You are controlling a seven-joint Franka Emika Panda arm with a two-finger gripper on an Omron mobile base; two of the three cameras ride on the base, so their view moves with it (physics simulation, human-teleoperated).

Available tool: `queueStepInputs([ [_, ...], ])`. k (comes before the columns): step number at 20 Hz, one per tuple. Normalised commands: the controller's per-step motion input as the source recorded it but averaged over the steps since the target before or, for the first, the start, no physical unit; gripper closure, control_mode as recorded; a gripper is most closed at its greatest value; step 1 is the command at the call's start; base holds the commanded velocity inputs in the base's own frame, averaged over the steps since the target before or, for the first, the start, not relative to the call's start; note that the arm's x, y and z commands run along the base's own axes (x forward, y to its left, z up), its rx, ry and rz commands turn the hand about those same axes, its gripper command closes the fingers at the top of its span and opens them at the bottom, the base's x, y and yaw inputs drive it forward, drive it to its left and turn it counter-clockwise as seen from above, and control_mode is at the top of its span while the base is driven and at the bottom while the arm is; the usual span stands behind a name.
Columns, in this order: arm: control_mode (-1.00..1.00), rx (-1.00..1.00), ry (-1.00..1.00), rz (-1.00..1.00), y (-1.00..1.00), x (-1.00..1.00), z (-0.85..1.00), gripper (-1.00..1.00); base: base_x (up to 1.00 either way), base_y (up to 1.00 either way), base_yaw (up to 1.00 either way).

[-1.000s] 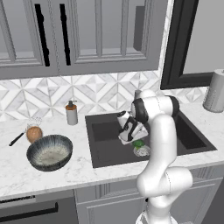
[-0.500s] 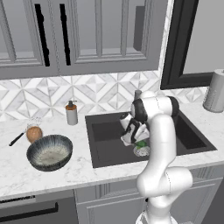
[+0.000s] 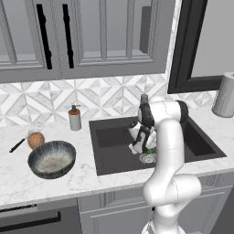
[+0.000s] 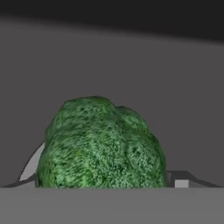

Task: Pick the broccoli from the sink and place it in the bowl. Then pick the bowl and place it in the microwave. Then close the microwave door and press the start button.

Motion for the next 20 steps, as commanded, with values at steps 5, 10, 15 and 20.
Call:
queueStepInputs([
  [5,-1.0,0.0,-0.02,0.0,-0.07,0.0,-0.13,1.0,0.0,0.0,0.0],
  [10,-1.0,-0.03,0.0,0.0,0.22,-0.09,0.16,1.0,0.0,0.0,0.0],
  [15,-1.0,-0.11,-0.09,0.0,0.5,-0.51,0.65,1.0,0.0,0.0,0.0],
  [20,-1.0,-0.08,-0.14,-0.01,0.55,-0.78,0.76,1.0,0.0,0.0,0.0],
])
